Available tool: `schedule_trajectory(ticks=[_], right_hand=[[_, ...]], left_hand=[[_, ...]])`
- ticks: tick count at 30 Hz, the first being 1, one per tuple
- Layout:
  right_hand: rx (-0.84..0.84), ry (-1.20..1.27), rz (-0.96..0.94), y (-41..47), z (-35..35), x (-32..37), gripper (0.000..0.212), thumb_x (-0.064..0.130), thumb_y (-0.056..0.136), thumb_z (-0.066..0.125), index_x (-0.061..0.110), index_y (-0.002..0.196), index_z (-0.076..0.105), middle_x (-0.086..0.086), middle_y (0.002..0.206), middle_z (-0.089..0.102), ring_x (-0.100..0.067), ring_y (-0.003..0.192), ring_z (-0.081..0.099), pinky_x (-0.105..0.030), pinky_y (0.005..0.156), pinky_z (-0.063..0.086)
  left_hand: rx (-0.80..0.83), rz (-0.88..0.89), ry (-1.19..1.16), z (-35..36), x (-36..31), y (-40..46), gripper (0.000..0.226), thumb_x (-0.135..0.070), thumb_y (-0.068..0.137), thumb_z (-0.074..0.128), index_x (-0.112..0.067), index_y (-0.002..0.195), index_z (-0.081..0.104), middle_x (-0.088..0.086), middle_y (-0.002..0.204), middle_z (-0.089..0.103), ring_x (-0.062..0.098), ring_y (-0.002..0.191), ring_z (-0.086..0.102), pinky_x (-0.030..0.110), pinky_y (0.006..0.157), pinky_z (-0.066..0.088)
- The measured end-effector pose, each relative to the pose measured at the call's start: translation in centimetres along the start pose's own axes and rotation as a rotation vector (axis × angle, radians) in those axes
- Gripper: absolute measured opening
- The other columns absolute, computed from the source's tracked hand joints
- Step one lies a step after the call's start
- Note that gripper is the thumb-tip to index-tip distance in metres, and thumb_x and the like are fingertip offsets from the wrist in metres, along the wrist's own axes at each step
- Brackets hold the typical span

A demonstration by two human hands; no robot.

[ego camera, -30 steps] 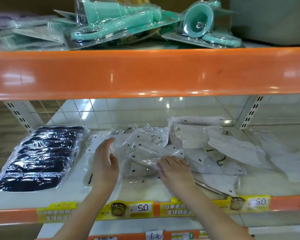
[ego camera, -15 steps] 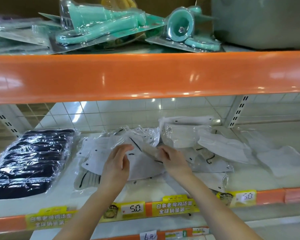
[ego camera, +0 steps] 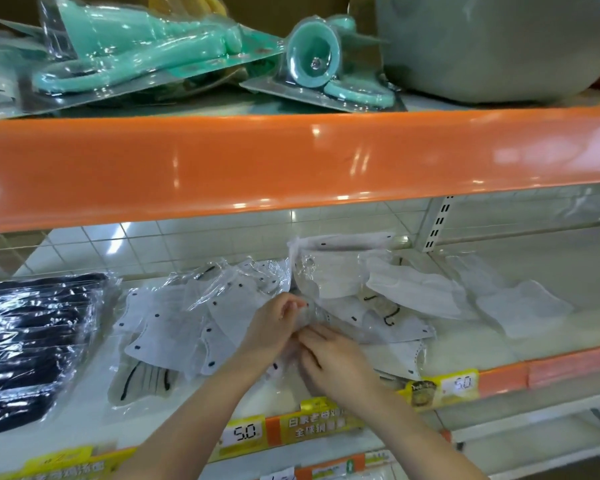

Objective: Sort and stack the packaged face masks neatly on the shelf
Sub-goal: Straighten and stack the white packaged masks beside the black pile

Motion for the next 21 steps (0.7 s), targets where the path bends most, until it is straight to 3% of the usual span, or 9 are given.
schedule_trajectory(ticks=[3, 6, 7, 9, 12, 14, 16, 21], right_hand=[[-0.163, -0.053, 0.109, 0.7, -2.6, -4.0, 0.022, 0.021, 0.085, 0.043, 0.020, 0.096, 0.063, 0.001, 0.097, 0.066, -0.023, 0.090, 0.061, -0.037, 0.074, 0.051], [-0.103, -0.092, 0.164, 2.5, -3.3, -6.3, 0.037, 0.030, 0.087, 0.039, 0.016, 0.106, 0.067, -0.003, 0.114, 0.065, -0.028, 0.104, 0.061, -0.041, 0.085, 0.052], [-0.042, -0.118, 0.174, 3.0, -2.9, -6.8, 0.042, 0.035, 0.088, 0.035, 0.018, 0.112, 0.066, -0.003, 0.121, 0.062, -0.027, 0.111, 0.059, -0.042, 0.091, 0.049], [0.082, -0.192, 0.191, 3.6, -1.9, -7.5, 0.055, 0.046, 0.089, 0.023, 0.021, 0.123, 0.059, -0.001, 0.134, 0.055, -0.024, 0.124, 0.050, -0.041, 0.101, 0.039], [0.226, -0.335, 0.273, 3.3, -0.8, -9.3, 0.058, 0.054, 0.094, 0.020, 0.024, 0.138, 0.043, 0.002, 0.149, 0.037, -0.019, 0.138, 0.032, -0.040, 0.111, 0.022], [0.271, -0.344, 0.342, 2.8, -0.7, -10.6, 0.059, 0.057, 0.096, 0.026, 0.024, 0.144, 0.032, 0.003, 0.155, 0.025, -0.017, 0.142, 0.020, -0.040, 0.115, 0.014], [0.310, -0.326, 0.405, 2.4, -0.8, -11.5, 0.061, 0.057, 0.097, 0.027, 0.022, 0.147, 0.026, 0.002, 0.158, 0.017, -0.017, 0.145, 0.014, -0.041, 0.117, 0.010], [0.301, -0.204, 0.448, 1.9, -1.8, -13.3, 0.061, 0.056, 0.097, 0.029, 0.022, 0.148, 0.025, 0.003, 0.158, 0.015, -0.016, 0.145, 0.011, -0.039, 0.118, 0.008]], left_hand=[[0.066, 0.000, 0.128, 1.2, -0.3, 1.0, 0.015, -0.007, 0.089, 0.052, -0.009, 0.089, 0.066, -0.002, 0.091, 0.066, 0.017, 0.088, 0.060, 0.029, 0.074, 0.043], [0.163, 0.119, 0.236, 3.6, -1.3, 1.4, 0.019, -0.011, 0.075, 0.049, -0.015, 0.073, 0.067, 0.002, 0.084, 0.067, 0.023, 0.083, 0.060, 0.036, 0.073, 0.048], [0.176, 0.132, 0.286, 4.5, -1.3, 1.5, 0.021, -0.014, 0.078, 0.047, -0.015, 0.078, 0.068, 0.003, 0.091, 0.066, 0.024, 0.090, 0.059, 0.038, 0.078, 0.048], [0.175, 0.094, 0.432, 5.6, -0.8, 1.5, 0.027, -0.020, 0.092, 0.043, -0.013, 0.109, 0.062, 0.003, 0.122, 0.057, 0.025, 0.116, 0.049, 0.038, 0.097, 0.039], [0.231, 0.073, 0.600, 6.4, -0.2, 1.1, 0.050, -0.037, 0.099, 0.037, -0.014, 0.143, 0.032, 0.001, 0.152, 0.028, 0.020, 0.140, 0.022, 0.033, 0.111, 0.018], [0.298, 0.053, 0.650, 6.2, 0.1, 1.0, 0.071, -0.052, 0.096, 0.038, -0.013, 0.151, 0.015, 0.003, 0.159, 0.010, 0.020, 0.145, 0.009, 0.036, 0.115, 0.009], [0.328, 0.038, 0.717, 5.9, 0.5, 1.1, 0.085, -0.060, 0.091, 0.041, -0.012, 0.152, 0.008, 0.004, 0.160, 0.004, 0.019, 0.146, 0.002, 0.036, 0.116, 0.005], [0.274, 0.090, 0.731, 5.4, 0.5, 1.4, 0.082, -0.061, 0.087, 0.046, -0.017, 0.150, 0.016, 0.000, 0.157, 0.014, 0.018, 0.144, 0.010, 0.033, 0.114, 0.010]])
Point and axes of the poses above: each hand's wrist, its own y-axis towards the middle knuckle, its own z-axis out of the palm, x = y × z, the point moved 6 cm from there along y, towards the middle knuckle
